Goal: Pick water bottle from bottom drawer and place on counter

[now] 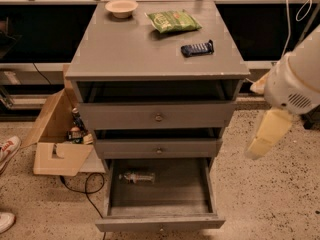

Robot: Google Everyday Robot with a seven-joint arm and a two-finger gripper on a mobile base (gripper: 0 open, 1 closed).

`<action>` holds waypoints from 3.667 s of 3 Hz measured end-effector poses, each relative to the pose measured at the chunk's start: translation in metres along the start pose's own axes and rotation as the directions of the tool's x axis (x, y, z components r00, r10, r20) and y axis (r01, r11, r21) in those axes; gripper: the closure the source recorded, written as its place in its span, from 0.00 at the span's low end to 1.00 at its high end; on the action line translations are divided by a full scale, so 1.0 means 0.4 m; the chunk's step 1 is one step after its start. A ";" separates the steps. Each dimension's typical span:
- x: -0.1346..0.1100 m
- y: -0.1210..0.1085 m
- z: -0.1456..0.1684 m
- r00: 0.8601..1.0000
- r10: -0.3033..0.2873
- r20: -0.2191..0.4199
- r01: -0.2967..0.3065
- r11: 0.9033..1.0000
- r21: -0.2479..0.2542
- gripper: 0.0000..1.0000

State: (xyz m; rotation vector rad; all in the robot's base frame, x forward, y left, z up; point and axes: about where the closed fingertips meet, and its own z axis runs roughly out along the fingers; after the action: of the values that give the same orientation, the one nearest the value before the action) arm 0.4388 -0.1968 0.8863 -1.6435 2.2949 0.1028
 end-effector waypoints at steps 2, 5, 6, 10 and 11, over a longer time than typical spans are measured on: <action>-0.008 0.086 0.367 0.967 0.200 0.160 -0.172 0.969 -0.176 0.00; 0.033 0.104 0.566 0.947 0.209 0.244 -0.147 0.957 -0.249 0.00; 0.027 0.121 0.748 0.942 0.163 0.293 -0.090 0.965 -0.246 0.00; -0.045 0.128 1.185 0.942 0.068 0.328 0.008 0.975 -0.223 0.00; -0.042 0.091 1.342 0.932 0.075 0.353 0.002 0.977 -0.214 0.00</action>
Offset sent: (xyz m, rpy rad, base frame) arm 0.0014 0.0741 -0.2056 0.3660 0.2032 -0.1703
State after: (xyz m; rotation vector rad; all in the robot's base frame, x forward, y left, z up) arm 0.5233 -0.0410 0.3782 -1.5240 2.0866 0.6251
